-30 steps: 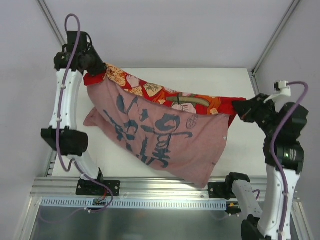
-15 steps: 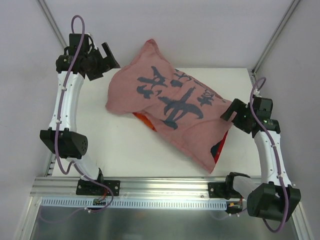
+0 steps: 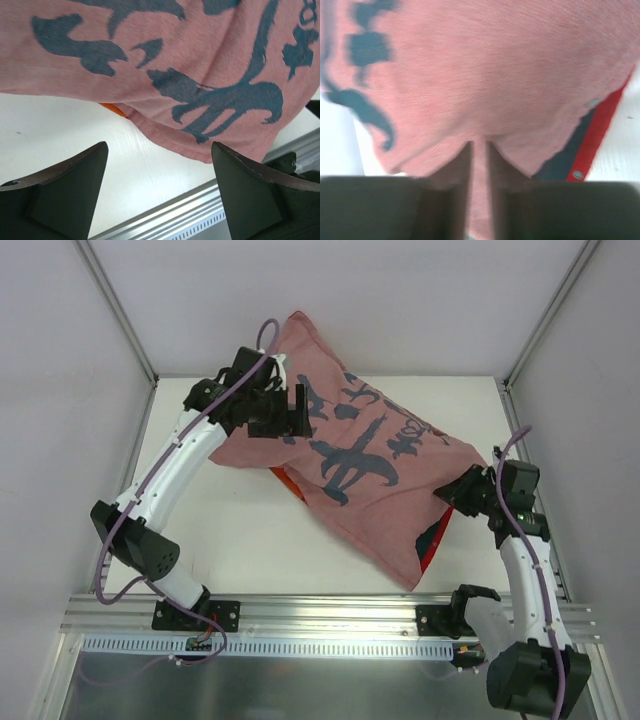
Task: Remove the pillowcase from the pillow
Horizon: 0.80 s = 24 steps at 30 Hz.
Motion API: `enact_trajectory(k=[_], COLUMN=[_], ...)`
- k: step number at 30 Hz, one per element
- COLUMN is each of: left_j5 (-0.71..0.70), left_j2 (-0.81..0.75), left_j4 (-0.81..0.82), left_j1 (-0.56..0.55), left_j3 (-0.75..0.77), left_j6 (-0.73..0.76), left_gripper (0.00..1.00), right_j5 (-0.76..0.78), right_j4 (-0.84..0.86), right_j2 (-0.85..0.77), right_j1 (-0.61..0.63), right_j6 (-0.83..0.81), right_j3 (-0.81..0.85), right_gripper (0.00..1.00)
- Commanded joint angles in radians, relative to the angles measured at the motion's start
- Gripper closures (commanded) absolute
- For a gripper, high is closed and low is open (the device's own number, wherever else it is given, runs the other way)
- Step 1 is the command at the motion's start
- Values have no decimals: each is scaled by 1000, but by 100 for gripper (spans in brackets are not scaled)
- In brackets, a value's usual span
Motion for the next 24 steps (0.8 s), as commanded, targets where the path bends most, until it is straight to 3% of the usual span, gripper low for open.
enact_trajectory(k=[1,4,7,8,9,12,15,22,23,24], left_j5=[-31,-28,-18,-16,-15,-19,-30,-31,-33,-34], left_j2=[18,58,88,93,95,82,58,9,7,7], left_j4=[10,10,10,10,10,8,10,10,11,11], left_j1=[-73,-113,-138,-142,-151,-164,-174,-179,-179,-182], left_j3=[31,46,56,59,60,54,25,-52,-56,-65], left_j6=[21,17,9,8,8,12,17,8,8,6], left_gripper=[15,16,17,17,17,16,15,15,15,15], right_j5=[-54,-56,-43,-28,-4,-8,-57,-163,-161,-167], right_j4=[2,-35,-72,-86,-108,-93,-6,305,331,332], right_j2=[-106,-191,-237,-239,-234,-210,-171,-107,-81,-72], right_j1=[-5,-5,-5,-5,-5,-6,-8,-9,-8,-8], right_j6=[35,33,5,2,4,15,50,166,169,170], right_j3=[39,39,36,37,31,-7,-62,-200,-205,-204], right_gripper=[86,99,99,95,56,12,2,3,8,26])
